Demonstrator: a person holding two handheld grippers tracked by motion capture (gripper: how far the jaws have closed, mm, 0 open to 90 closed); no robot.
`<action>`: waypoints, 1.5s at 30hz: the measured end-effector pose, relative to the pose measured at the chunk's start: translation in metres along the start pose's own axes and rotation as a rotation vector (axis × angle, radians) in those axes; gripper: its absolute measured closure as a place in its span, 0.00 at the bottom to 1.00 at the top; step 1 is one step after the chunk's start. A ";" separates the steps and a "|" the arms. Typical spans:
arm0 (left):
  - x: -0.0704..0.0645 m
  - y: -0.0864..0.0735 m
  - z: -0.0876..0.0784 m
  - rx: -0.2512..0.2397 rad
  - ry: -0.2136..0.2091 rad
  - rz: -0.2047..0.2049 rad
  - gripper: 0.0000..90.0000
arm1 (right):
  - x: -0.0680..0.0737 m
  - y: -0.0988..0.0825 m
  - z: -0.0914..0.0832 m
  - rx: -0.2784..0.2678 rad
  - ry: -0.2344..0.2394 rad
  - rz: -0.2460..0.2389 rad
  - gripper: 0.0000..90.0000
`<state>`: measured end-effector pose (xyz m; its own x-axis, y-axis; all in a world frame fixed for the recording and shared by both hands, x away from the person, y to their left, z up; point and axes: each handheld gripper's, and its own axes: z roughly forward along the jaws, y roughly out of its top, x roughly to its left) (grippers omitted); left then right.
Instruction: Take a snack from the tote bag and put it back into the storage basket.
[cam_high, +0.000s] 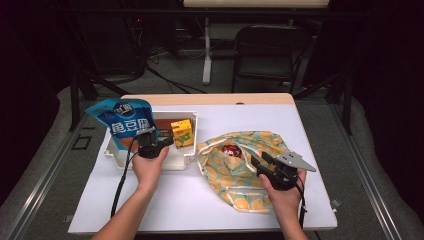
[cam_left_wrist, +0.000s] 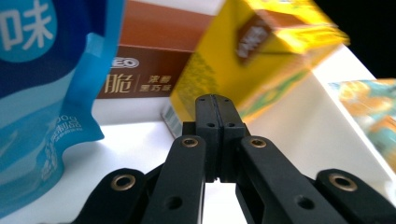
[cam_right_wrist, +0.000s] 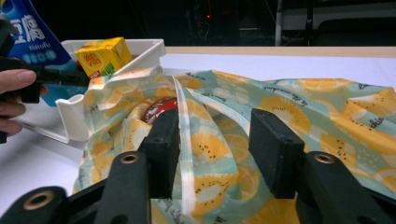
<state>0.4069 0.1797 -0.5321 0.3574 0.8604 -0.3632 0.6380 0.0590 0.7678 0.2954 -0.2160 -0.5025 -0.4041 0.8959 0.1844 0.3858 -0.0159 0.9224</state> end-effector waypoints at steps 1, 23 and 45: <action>-0.003 -0.001 -0.001 0.002 -0.002 0.020 1.00 | 0.000 0.000 -0.001 0.003 0.003 -0.004 0.63; -0.011 -0.016 -0.014 0.005 -0.028 0.064 0.99 | 0.001 0.000 0.001 0.020 0.090 0.009 0.79; -0.054 -0.037 -0.049 -0.054 -0.170 0.253 0.93 | 0.003 0.001 0.013 0.075 0.048 -0.036 0.45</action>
<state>0.3310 0.1556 -0.5150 0.6124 0.7543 -0.2366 0.4787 -0.1156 0.8703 0.3053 -0.2071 -0.5054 -0.4574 0.8729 0.1697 0.4305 0.0504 0.9012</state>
